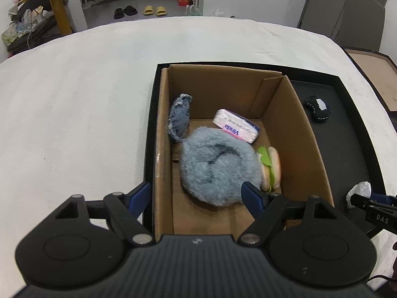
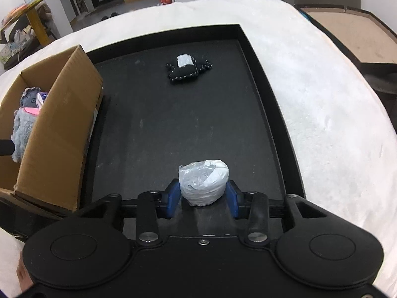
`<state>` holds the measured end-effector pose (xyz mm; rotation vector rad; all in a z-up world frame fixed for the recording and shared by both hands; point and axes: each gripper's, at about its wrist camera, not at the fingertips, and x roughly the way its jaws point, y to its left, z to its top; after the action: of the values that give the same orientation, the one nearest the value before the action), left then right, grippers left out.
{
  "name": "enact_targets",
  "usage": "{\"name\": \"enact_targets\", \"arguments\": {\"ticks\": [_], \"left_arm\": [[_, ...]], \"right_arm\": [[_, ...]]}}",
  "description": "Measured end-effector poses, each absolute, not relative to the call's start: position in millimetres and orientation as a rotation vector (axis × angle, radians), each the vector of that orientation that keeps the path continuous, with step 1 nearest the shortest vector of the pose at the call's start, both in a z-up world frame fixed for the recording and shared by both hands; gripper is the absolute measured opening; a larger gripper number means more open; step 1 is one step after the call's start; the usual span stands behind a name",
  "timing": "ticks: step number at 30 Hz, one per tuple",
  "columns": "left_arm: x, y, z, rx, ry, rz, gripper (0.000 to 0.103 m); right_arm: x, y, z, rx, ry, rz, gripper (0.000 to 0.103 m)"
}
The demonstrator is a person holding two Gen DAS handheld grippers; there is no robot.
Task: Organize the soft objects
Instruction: 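Carry the white plastic bag into the box and open the right tool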
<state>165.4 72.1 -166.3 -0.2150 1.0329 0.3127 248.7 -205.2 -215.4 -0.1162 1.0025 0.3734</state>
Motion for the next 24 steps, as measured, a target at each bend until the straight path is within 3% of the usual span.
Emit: {"name": "enact_targets", "arguments": {"ticks": [24], "left_arm": [[138,96,-149,-0.255,0.969,0.332,0.079]], "right_arm": [[233,-194,-145,-0.093,0.832,0.431,0.039]]}}
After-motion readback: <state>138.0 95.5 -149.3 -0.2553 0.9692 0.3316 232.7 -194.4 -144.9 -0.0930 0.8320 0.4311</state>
